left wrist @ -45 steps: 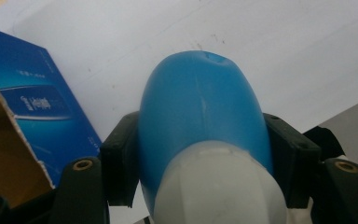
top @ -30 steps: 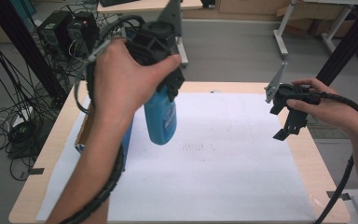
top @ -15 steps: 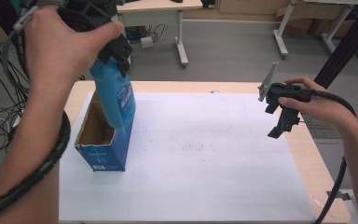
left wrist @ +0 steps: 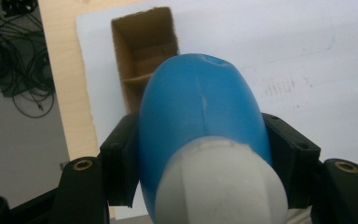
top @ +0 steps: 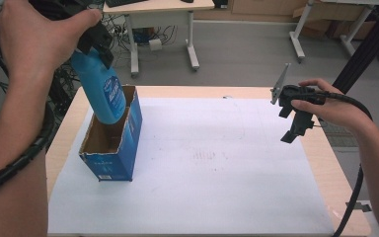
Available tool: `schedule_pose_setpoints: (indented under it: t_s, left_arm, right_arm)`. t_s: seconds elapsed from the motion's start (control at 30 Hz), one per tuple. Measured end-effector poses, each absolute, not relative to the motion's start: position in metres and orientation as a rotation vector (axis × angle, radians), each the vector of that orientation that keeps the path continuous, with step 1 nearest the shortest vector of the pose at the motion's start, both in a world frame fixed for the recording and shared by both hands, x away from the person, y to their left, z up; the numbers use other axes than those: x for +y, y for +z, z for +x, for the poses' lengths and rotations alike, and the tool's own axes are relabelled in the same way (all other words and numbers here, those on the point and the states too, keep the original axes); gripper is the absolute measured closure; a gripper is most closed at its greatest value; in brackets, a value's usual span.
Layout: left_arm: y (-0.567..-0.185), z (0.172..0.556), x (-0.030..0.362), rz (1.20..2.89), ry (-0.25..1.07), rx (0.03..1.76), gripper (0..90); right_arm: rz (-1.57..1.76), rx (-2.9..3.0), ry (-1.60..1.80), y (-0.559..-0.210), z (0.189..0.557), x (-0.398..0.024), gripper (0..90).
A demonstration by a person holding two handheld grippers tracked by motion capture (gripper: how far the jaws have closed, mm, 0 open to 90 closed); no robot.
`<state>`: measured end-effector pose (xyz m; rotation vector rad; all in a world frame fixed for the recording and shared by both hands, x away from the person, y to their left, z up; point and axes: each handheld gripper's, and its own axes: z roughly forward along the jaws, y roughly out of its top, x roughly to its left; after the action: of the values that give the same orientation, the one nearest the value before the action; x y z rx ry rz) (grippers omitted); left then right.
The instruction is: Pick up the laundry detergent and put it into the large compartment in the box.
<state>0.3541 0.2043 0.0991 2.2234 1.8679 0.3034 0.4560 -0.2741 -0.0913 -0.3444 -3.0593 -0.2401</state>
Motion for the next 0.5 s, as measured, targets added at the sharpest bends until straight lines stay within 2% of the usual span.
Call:
schedule_pose_setpoints:
  t_s: [0.5]
  left_arm:
    - [0.056,0.375,0.222,2.187,0.304,1.992,37.2]
  right_arm:
    - [-0.357,-3.053,-0.225,-0.092,0.458,-0.275,3.6]
